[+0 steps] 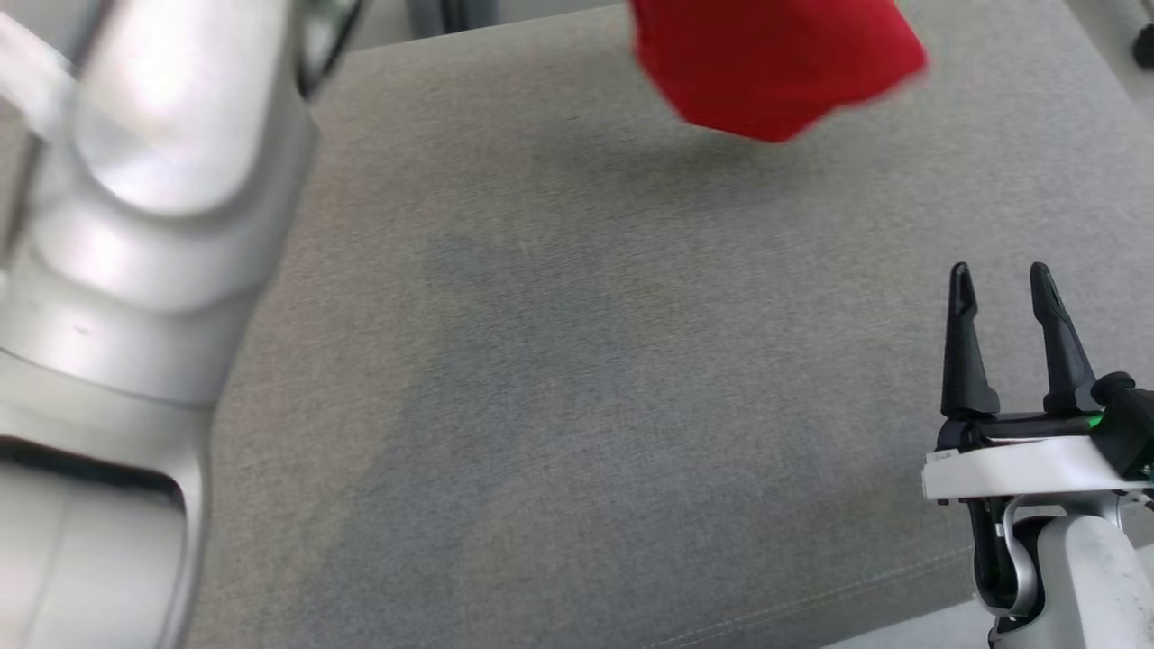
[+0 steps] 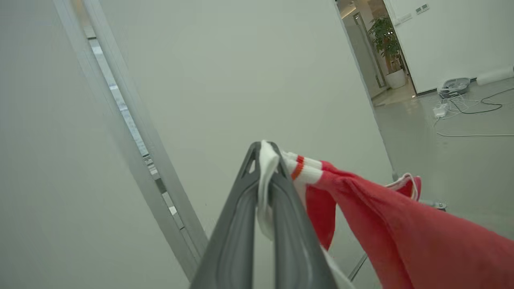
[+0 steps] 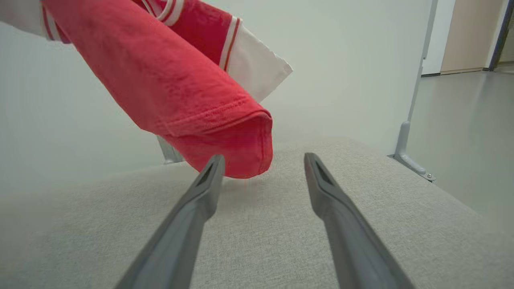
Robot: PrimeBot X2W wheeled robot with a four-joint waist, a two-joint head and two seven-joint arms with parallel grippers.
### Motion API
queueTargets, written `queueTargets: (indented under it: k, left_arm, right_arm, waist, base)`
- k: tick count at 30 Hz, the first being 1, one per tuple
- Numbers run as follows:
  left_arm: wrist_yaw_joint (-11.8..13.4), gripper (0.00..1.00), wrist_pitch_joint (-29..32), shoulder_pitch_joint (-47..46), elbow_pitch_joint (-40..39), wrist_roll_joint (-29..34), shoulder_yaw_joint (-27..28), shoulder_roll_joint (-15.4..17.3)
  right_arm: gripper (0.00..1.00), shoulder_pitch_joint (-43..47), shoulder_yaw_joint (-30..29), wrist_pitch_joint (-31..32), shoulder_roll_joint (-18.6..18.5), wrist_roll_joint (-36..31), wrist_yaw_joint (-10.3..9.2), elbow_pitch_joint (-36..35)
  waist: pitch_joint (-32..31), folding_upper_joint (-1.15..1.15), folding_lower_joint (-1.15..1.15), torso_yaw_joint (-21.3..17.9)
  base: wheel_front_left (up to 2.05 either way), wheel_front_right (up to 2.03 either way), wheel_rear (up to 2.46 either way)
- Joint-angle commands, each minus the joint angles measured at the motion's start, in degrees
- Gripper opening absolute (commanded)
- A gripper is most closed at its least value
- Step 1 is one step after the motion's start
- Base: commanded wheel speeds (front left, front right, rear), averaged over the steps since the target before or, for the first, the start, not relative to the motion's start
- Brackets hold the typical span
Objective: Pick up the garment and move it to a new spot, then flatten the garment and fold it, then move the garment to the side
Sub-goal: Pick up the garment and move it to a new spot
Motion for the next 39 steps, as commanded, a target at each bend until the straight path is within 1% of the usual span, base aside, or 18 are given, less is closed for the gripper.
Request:
queueTargets:
  k: [1, 4, 7, 13, 16, 19, 23, 25, 26, 27, 28, 29, 30, 39]
  left_arm:
    - [-0.05, 0.0, -0.03, 4.22, 0.53, -1.32, -0.79, 0.33]
    - [0.18, 0.0, -0.63, 11.07, 1.36, -3.41, -1.14, 0.71]
    - [1.35, 0.0, -1.37, 18.1, 2.87, -4.93, -0.81, 1.12]
    - [5.49, 0.0, -2.34, 31.16, 5.54, -6.42, 1.48, 2.24]
    - [6.69, 0.0, -2.32, 35.95, 3.85, -6.75, 3.47, 2.53]
    - [7.43, 0.0, -2.29, 40.49, 1.59, -6.63, 5.31, 2.15]
    - [6.82, 0.0, -2.3, 45.65, -0.53, -6.54, 6.9, 0.14]
    - [6.46, 0.36, -2.3, 47.82, -1.24, -6.18, 7.56, -0.84]
    - [6.21, 0.46, -2.3, 48.96, -1.44, -6.07, 7.87, -1.48]
    - [5.98, 0.47, -2.31, 49.93, -1.58, -5.99, 8.09, -1.94]
    - [5.7, 0.5, -2.31, 51.01, -1.82, -5.95, 8.43, -2.59]
    - [5.43, 0.78, -2.31, 51.71, -2.13, -5.94, 8.82, -3.03]
    - [5.18, 1.0, -2.3, 52.69, -2.45, -5.88, 9.19, -3.47]
    - [4.5, 1.0, -2.24, 58.84, -10.05, -3.71, 14.41, -5.18]
  right_arm:
    - [1.0, 0.54, -0.43, -0.04, -0.09, 0.38, -0.08, -0.08]
    - [1.0, -0.08, -0.82, -0.04, -0.09, 0.8, -0.08, 0.03]
    - [1.0, -0.72, -0.81, -0.04, -0.1, 1.0, -0.08, 0.09]
    - [1.0, -1.71, -0.07, -0.04, -0.11, 1.42, -0.08, 0.25]
    - [1.0, -1.86, 0.24, -0.04, -0.12, 1.2, -0.08, 0.19]
    - [1.0, -1.85, 0.37, -0.04, -0.11, 0.77, -0.09, 0.41]
    - [1.0, -1.79, 0.51, -0.04, -0.11, 0.02, -0.08, 0.98]
    - [1.0, -1.9, 0.79, -0.04, -0.11, -0.36, -0.08, 1.3]
    - [1.0, -1.89, 0.74, -0.04, -0.13, -0.54, -0.08, 1.43]
    - [1.0, -1.83, 0.85, -0.04, -0.14, -0.68, -0.09, 1.59]
    - [1.0, -1.7, 0.88, -0.04, -0.12, -0.9, -0.08, 1.81]
    - [1.0, -1.57, 0.96, -0.04, -0.12, -0.99, -0.09, 1.92]
    - [1.0, -1.36, 1.08, -0.04, -0.13, -1.14, -0.08, 2.12]
    - [1.0, 0.73, 0.45, -0.04, -0.13, -1.86, -0.08, 3.99]
  waist:
    - [0.13, -0.01, 0.0, -1.39]
    - [1.34, -0.01, 0.0, -1.01]
    - [2.34, -0.01, 0.0, -0.52]
    - [3.79, -0.01, 0.0, 0.83]
    - [4.08, -0.01, 0.0, 1.72]
    - [3.9, -0.01, 0.0, 2.75]
    - [3.29, -0.01, 0.0, 4.27]
    - [2.71, -0.01, 0.0, 4.9]
    - [2.23, -0.01, 0.0, 5.3]
    - [1.89, -0.01, 0.0, 5.54]
    - [1.33, -0.01, 0.0, 5.87]
    - [0.92, -0.01, 0.0, 6.08]
    - [0.26, -0.01, 0.0, 6.32]
    - [-5.89, -0.01, 0.0, 7.54]
  base:
    - [0.0, 0.0, 0.0]
    - [0.0, 0.0, 0.0]
    - [0.0, 0.0, 0.0]
    - [0.0, 0.0, 0.0]
    - [0.0, 0.0, 0.0]
    - [0.0, 0.0, 0.0]
    - [0.0, 0.0, 0.0]
    - [0.0, 0.0, 0.0]
    - [0.0, 0.0, 0.0]
    - [0.0, 0.0, 0.0]
    - [0.0, 0.0, 0.0]
    - [0.0, 0.0, 0.0]
    - [0.0, 0.0, 0.0]
    - [0.0, 0.0, 0.0]
